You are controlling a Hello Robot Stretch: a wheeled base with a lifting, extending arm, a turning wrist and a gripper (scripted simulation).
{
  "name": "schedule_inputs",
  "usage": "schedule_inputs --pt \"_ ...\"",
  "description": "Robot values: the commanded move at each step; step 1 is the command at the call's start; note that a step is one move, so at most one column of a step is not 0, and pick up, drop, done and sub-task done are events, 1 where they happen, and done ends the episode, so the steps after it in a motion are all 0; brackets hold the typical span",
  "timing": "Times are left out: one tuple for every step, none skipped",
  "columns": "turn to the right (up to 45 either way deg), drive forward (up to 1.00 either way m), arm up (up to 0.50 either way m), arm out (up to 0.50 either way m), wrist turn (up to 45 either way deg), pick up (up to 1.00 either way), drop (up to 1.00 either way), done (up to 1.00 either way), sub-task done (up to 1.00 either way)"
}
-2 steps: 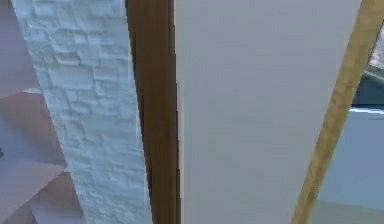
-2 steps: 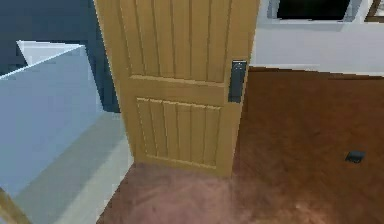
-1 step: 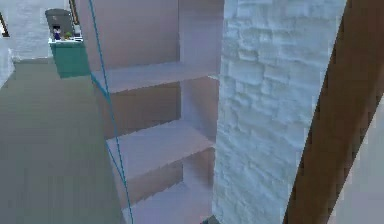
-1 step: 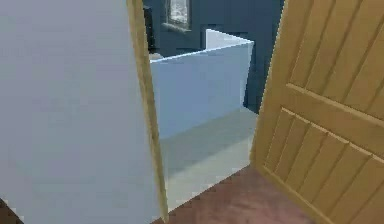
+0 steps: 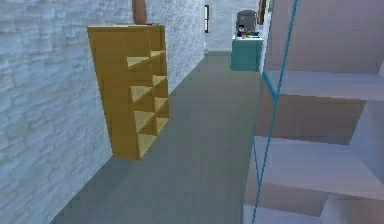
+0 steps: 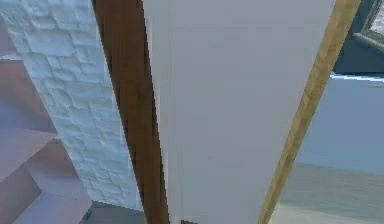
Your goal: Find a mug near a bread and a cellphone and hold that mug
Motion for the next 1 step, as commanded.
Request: schedule_inputs --pt "-12.0 0.00 0.00 0.00 0.0 0.00 0.00 0.00 0.00"
